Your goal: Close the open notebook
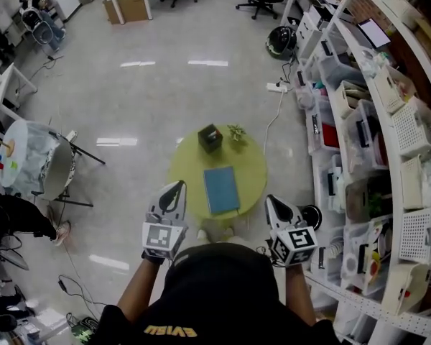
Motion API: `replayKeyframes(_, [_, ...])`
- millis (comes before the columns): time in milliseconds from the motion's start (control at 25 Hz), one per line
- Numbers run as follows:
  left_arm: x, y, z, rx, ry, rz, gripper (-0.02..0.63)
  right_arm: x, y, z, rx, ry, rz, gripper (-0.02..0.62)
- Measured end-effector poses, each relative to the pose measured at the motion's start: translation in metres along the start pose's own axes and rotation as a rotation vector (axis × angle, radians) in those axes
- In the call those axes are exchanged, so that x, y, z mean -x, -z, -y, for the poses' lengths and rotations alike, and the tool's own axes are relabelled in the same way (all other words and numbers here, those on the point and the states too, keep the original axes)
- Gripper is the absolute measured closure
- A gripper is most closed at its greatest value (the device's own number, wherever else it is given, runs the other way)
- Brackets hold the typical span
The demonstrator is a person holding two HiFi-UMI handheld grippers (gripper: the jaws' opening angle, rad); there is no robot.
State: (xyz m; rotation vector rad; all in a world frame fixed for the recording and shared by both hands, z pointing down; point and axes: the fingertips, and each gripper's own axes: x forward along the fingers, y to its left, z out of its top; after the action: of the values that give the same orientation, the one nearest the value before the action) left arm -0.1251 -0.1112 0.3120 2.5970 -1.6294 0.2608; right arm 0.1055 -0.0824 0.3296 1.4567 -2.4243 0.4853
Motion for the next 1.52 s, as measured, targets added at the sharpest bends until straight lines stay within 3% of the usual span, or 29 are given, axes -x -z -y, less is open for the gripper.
replayKeyframes(160, [0.001, -0.005, 0.0, 0.006, 0.001, 0.017, 0.589, 0.01, 0.001, 0.002, -0.022, 0.026, 0.028, 0.594])
replayKeyframes(440, [-0.005, 0.01, 0.008, 0.017, 0.031, -0.053, 0.589, 0.037, 0.012, 0.023, -0.06, 0.083, 0.008, 0.594])
replayKeyframes(760, [-0.04, 0.007, 0.03, -0.009, 0.027, -0.042, 0.589, 0.014, 0.0, 0.051, 0.019, 0.025, 0.044, 0.594])
replayKeyframes(1520, [-0.055, 0.002, 0.03, -0.052, -0.083, -0.064, 0.589, -0.033, -0.015, 0.069, 0.044, -0.106, 0.067, 0.594])
